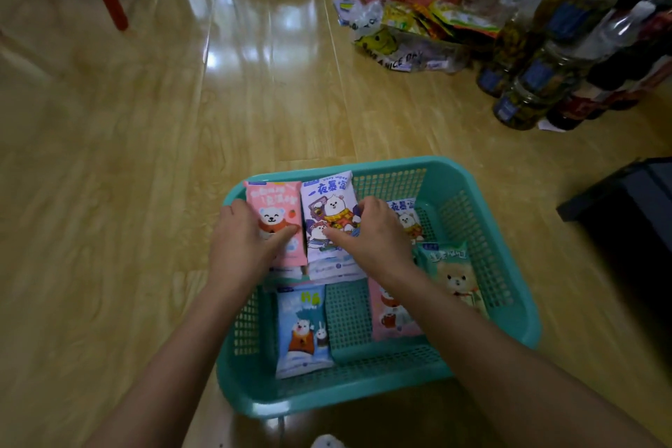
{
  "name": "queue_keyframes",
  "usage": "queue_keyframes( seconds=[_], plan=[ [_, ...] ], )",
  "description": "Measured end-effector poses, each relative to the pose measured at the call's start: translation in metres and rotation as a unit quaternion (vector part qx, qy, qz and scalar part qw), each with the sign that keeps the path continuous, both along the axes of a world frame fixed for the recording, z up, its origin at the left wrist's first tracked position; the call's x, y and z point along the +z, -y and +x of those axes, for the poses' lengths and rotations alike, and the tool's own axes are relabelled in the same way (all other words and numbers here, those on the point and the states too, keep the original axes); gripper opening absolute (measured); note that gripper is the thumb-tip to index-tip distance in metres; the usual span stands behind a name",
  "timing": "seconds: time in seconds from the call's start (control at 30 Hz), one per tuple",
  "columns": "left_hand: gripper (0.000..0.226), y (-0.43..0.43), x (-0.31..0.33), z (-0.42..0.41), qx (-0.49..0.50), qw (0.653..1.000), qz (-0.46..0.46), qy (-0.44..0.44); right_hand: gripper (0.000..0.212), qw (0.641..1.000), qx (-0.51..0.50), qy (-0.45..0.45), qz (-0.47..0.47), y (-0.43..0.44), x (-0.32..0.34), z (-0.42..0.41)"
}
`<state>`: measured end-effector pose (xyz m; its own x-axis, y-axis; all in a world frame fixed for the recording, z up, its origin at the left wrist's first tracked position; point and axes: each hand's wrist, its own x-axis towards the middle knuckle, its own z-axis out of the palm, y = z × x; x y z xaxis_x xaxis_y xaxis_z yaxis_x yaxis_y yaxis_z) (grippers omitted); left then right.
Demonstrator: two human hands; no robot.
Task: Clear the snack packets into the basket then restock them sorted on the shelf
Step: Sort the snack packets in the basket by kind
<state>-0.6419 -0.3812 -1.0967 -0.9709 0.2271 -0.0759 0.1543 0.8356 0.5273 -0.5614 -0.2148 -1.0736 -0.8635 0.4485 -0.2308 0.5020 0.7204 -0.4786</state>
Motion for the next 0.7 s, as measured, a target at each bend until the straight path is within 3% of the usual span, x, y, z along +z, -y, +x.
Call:
queue_keyframes(
  seconds=[0.13, 0.23, 0.3, 0.4, 0.53, 0.7],
  plan=[
    [0.057, -0.003, 0.0, -0.007, 0.02, 0.998, -0.006, 0.054, 0.035, 1.0, -0.011, 0.008, 0.005, -0.003, 0.007, -0.002],
    [0.046, -0.008, 0.012, 0.0, 0.021, 0.999, 0.015, 0.039, 0.021, 0.998, -0.014, -0.055, -0.041, -0.018, 0.009, 0.004],
    [0.034, -0.008, 0.022, 0.012, 0.023, 0.993, 0.106, 0.04, 0.016, 0.989, -0.035, -0.117, -0.079, -0.033, 0.01, 0.014],
    [0.026, -0.008, 0.037, 0.038, 0.043, 0.953, 0.286, 0.09, 0.014, 0.98, -0.064, -0.153, -0.114, -0.064, 0.01, 0.032],
    [0.017, -0.014, 0.048, 0.082, 0.064, 0.882, 0.42, 0.202, 0.016, 0.988, -0.084, -0.087, -0.099, -0.098, -0.004, 0.042],
    [0.015, -0.021, 0.041, 0.12, 0.026, 0.858, 0.416, 0.301, 0.017, 0.996, -0.075, 0.016, -0.035, -0.108, -0.024, 0.033]
  ],
)
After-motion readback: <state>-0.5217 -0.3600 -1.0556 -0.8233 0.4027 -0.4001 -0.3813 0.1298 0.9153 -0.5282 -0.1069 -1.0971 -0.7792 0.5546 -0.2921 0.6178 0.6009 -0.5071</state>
